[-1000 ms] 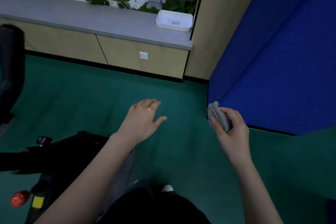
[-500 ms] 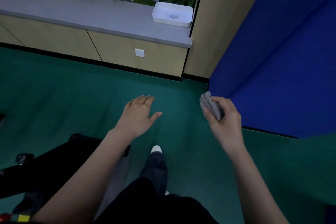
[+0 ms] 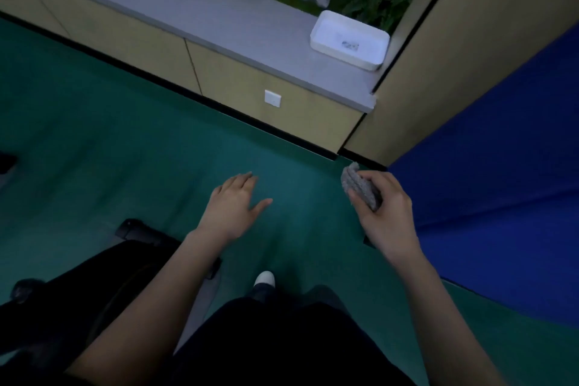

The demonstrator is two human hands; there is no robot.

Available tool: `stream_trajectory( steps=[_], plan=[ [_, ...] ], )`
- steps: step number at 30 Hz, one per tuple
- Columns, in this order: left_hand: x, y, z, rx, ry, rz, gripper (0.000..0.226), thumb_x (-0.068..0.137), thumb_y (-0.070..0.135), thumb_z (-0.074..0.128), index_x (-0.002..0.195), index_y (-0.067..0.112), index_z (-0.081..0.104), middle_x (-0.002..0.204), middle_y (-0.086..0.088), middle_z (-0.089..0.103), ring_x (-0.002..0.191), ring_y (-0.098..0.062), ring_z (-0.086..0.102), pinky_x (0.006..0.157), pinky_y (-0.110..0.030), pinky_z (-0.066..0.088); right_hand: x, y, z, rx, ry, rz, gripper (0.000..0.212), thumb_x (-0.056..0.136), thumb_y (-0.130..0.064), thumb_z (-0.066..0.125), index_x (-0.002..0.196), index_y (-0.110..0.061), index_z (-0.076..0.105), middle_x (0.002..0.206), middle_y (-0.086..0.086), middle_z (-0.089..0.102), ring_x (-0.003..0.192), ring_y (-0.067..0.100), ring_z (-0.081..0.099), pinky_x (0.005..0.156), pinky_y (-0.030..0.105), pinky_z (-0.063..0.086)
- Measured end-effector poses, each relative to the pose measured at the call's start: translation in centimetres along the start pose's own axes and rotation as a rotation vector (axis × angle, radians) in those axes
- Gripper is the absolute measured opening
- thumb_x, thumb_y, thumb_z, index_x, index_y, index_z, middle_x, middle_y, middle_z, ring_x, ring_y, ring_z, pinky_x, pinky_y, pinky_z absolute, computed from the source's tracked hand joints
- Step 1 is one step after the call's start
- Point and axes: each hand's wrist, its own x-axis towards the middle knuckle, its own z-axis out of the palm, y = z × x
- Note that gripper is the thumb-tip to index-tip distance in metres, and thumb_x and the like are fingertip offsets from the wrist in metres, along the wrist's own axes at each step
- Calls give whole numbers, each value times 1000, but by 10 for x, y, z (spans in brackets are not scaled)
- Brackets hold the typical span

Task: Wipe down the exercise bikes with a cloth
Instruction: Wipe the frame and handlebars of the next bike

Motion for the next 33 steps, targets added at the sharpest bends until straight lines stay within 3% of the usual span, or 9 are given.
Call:
stream_trajectory(
  steps=[11,16,22,26,30,33],
  plan=[
    [63,-24,-7,-34,96,-292,66,94,56,37,147,17,28,156,-2,24,146,-20,12,117,-37,11,129,-1,46,131,-268,-128,18,88,-11,65,106,-10,63,101,-4,55,88,-7,54,68,-1,38],
    [106,-14,-26,-62,166,-407,65,94,54,39,147,18,27,155,-1,27,144,-19,17,116,-37,16,204,10,40,169,-337,-225,19,87,-7,64,106,-7,62,99,-1,55,88,-6,53,71,-2,38],
    [159,3,-53,-68,321,-470,65,94,52,41,148,18,26,154,-1,28,143,-20,22,114,-37,19,289,27,37,162,-439,-234,23,88,-10,64,111,-8,61,104,2,58,91,13,57,72,12,44],
    [177,0,-64,-83,357,-540,66,94,53,40,149,19,24,155,0,27,143,-20,21,115,-38,18,327,19,49,159,-476,-268,23,88,-12,64,111,-12,61,102,-4,55,89,6,55,73,18,46],
    [193,-24,-77,-83,369,-614,66,94,53,41,148,19,25,153,-1,30,143,-20,20,115,-38,16,360,-2,78,160,-559,-303,25,88,-11,64,113,-12,61,104,-4,54,92,7,55,75,13,43],
    [207,-51,-85,-100,376,-661,65,93,53,42,147,18,27,152,-1,32,144,-20,18,115,-39,12,383,-25,107,169,-587,-347,26,86,-9,66,112,-11,62,105,-4,55,88,-7,53,72,0,40]
  ],
)
